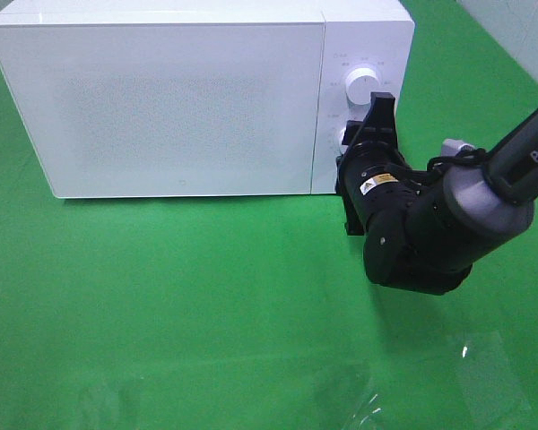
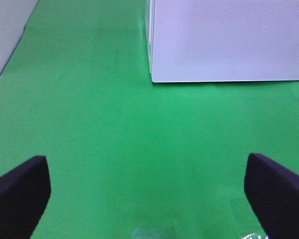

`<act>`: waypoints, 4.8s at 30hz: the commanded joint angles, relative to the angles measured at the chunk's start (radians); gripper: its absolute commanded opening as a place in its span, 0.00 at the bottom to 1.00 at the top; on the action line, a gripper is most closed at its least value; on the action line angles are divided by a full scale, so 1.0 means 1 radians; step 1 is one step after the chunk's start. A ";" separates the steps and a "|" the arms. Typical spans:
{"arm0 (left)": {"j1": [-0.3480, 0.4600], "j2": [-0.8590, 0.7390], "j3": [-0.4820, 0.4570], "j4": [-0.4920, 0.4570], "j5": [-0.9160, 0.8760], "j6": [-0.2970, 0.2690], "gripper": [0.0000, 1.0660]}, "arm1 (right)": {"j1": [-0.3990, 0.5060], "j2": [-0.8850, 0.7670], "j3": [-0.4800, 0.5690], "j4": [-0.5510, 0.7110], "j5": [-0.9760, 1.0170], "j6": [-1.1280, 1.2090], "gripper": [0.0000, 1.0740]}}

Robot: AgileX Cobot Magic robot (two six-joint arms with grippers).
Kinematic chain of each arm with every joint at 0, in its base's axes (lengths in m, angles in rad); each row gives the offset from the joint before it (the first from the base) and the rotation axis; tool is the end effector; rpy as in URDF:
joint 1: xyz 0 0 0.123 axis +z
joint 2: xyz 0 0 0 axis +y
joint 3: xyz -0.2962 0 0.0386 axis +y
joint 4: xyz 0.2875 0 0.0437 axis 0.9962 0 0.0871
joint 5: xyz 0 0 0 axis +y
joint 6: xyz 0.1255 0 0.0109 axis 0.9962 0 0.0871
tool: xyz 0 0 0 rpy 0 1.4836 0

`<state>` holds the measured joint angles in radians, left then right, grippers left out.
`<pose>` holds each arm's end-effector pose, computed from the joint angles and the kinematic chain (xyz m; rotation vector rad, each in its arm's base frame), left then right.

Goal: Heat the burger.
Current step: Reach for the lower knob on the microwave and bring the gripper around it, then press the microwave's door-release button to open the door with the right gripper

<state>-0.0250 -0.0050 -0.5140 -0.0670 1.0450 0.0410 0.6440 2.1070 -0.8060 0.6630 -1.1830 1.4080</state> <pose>0.0452 -0.0084 0.2873 0.0695 2.0073 -0.0695 0.3678 0.1864 0.0799 1.3079 1.2811 1.2230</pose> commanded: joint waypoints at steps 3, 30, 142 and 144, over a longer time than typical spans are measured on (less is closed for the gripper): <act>0.004 -0.009 0.003 -0.008 -0.010 -0.003 0.92 | 0.006 -0.011 -0.050 -0.163 -0.174 -0.022 0.08; 0.004 -0.009 0.003 -0.008 -0.010 -0.002 0.92 | 0.007 -0.083 0.031 -0.035 -0.021 -0.099 0.64; 0.004 -0.009 0.003 -0.009 -0.010 -0.002 0.92 | -0.588 -2.136 0.300 -0.535 2.181 -1.454 0.63; 0.004 -0.006 0.003 -0.009 -0.010 -0.003 0.92 | -0.589 -2.137 0.300 -0.534 2.181 -1.454 0.63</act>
<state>-0.0250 -0.0050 -0.5140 -0.0670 1.0450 0.0410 0.0600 -0.0040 -0.5070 0.1310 0.9960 -0.0490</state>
